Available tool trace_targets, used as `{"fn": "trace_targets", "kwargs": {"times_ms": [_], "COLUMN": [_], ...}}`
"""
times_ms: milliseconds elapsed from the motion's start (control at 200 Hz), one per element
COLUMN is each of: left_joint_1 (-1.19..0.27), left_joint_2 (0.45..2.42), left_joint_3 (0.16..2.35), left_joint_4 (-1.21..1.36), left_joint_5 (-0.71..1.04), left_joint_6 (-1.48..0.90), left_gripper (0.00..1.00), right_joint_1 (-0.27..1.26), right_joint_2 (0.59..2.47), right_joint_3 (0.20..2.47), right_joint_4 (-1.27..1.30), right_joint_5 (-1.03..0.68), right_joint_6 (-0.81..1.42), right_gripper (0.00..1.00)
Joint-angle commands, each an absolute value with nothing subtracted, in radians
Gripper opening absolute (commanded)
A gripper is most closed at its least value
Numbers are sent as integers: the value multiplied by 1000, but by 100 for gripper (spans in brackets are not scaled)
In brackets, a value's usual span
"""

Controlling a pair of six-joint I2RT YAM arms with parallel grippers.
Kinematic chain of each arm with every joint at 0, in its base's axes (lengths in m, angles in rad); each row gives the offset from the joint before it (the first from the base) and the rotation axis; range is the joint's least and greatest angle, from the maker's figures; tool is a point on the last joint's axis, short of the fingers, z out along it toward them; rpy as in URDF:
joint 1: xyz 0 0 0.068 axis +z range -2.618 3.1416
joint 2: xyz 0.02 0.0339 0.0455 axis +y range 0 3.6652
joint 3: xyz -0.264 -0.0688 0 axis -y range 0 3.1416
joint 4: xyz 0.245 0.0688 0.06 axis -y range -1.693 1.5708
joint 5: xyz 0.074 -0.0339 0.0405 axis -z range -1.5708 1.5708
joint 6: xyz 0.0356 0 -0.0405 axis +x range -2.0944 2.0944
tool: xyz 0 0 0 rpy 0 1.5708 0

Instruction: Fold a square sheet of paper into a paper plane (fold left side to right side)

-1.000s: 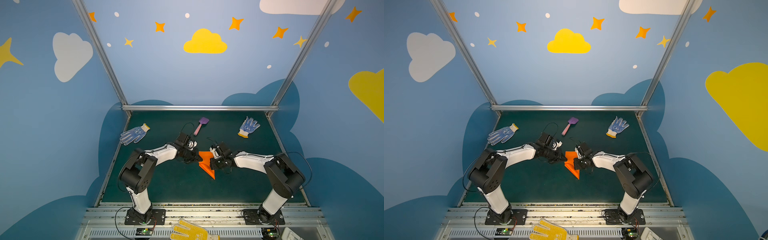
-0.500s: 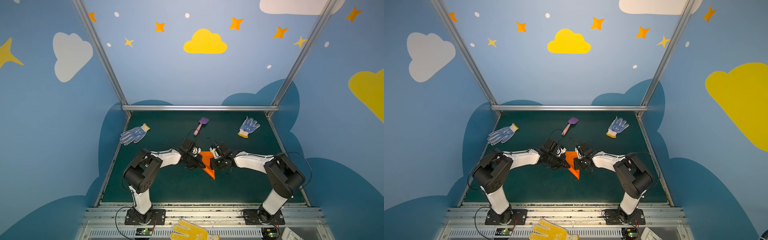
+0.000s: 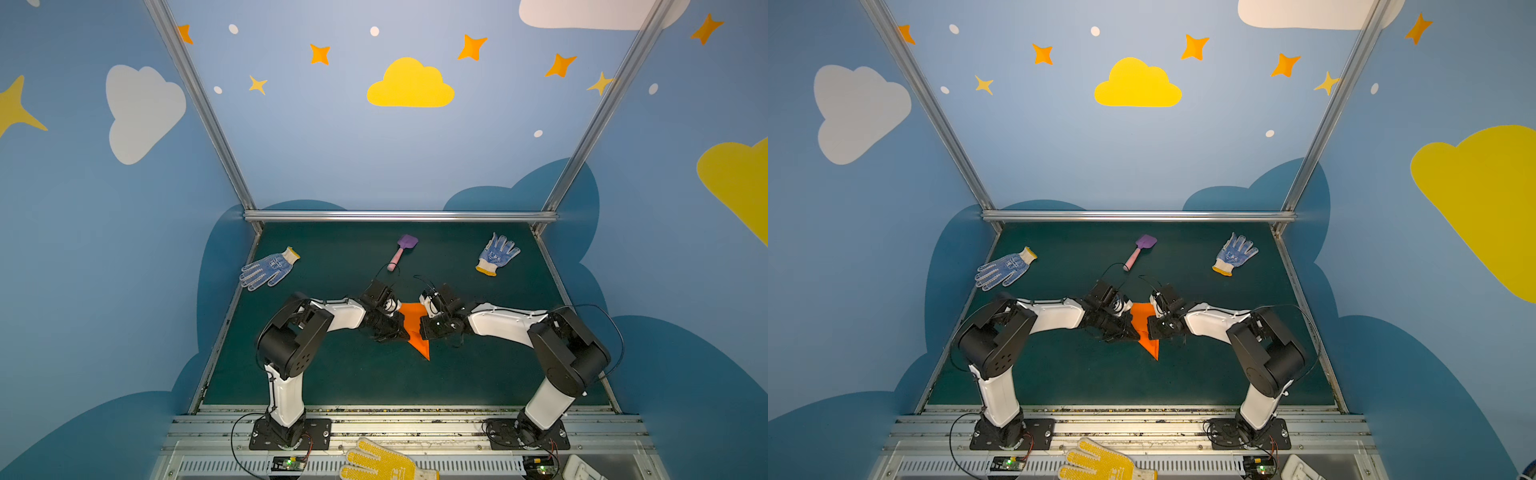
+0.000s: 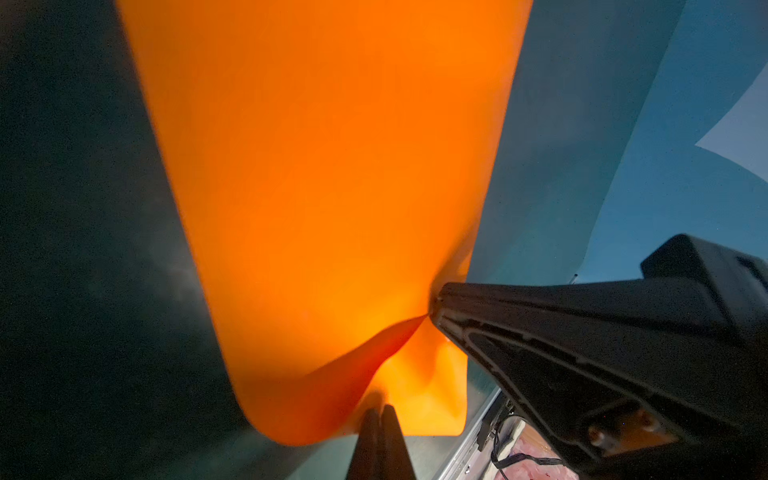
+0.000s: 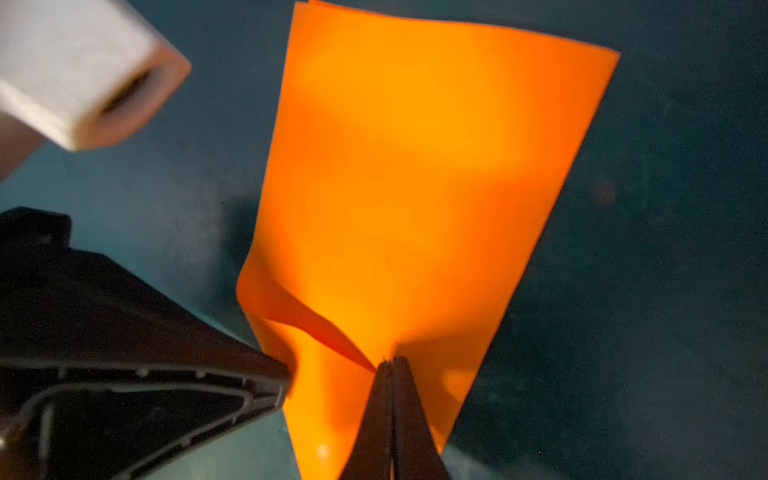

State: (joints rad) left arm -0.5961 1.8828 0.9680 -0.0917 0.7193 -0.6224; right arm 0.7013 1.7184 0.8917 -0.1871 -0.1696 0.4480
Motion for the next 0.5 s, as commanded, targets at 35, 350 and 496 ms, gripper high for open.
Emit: {"fn": "trace_targets", "kwargs": {"times_ms": [35, 350, 496], "left_joint_1": [-599, -598, -598], "left_joint_2": [1902, 1913, 1912], "left_joint_3": [986, 983, 989], "left_joint_4": [-83, -81, -93], "left_joint_5": [706, 700, 699], "left_joint_6": [-607, -605, -597], "left_gripper": [4, 4, 4], "right_joint_1": [696, 695, 691], "right_joint_2": [1718, 1686, 1660], "right_joint_3": [865, 892, 908], "right_joint_4": [-252, -276, -289], "right_joint_5": [-165, -177, -175], "right_joint_6": [443, 443, 441], "right_gripper": [0, 0, 0]}}
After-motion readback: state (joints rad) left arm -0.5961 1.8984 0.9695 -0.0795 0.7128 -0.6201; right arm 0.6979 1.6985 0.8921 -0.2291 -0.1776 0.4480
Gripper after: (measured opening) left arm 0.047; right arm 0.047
